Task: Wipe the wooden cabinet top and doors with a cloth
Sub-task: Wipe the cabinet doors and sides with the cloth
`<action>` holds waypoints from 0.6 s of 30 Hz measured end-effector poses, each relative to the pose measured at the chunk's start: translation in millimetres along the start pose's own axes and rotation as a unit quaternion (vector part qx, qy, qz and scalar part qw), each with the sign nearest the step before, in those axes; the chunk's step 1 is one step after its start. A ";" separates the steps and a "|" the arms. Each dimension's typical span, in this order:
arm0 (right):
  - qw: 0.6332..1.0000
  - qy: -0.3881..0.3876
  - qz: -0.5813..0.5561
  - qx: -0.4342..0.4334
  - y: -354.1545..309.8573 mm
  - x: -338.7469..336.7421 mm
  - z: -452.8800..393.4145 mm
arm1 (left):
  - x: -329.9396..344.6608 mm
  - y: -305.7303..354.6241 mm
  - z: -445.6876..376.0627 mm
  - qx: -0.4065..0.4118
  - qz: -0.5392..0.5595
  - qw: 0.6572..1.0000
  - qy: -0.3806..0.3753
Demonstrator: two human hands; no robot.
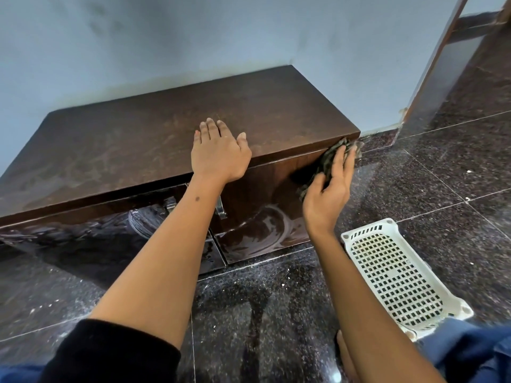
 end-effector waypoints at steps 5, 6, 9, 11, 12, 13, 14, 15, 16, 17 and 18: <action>0.997 0.016 -0.025 0.077 8.8 -6.5 -5.8 | 0.3 -0.7 1.7 0.000 -0.002 1.000 0.000; 0.996 0.027 -0.024 0.086 9.8 -7.2 -10.4 | 0.6 -0.6 1.7 0.000 -0.002 1.000 0.001; 1.000 0.018 0.003 0.020 6.9 -6.4 -11.9 | 1.1 -0.7 0.8 -0.001 -0.004 1.000 0.003; 1.000 -0.013 0.013 -0.012 8.2 -4.4 -2.1 | 0.9 -0.7 0.4 -0.001 -0.006 1.000 0.004; 1.000 -0.022 0.014 -0.008 11.5 -4.0 3.2 | 0.3 -0.6 0.5 0.000 -0.006 1.000 0.002; 1.000 -0.020 0.009 0.009 15.6 -4.1 6.3 | -0.2 -0.8 0.7 0.000 -0.005 1.000 0.002; 0.999 -0.010 -0.002 0.040 18.8 -5.2 6.2 | -0.4 -1.0 1.2 0.001 -0.006 1.000 0.002; 0.997 0.005 -0.010 0.073 21.4 -7.1 3.3 | 0.0 -0.7 1.8 0.002 -0.006 1.000 0.002; 0.995 0.019 -0.012 0.092 22.9 -8.9 -1.2 | 0.5 -0.6 1.9 0.002 -0.007 1.000 0.003; 0.996 0.029 -0.007 0.086 22.5 -9.8 -6.3 | 0.9 -0.5 1.5 0.001 -0.007 1.000 0.005; 0.998 0.031 0.005 0.060 20.5 -10.4 -9.6 | 1.3 -0.1 1.4 0.001 -0.007 1.000 0.005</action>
Point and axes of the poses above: each hand's wrist, its own z-axis away from the middle knuckle, its own x-axis out of the palm, y = z × x, the point moved 1 cm from there along -z, towards the middle knuckle, and after that the axes turned 6 degrees about -z, right-handed, at the moved point
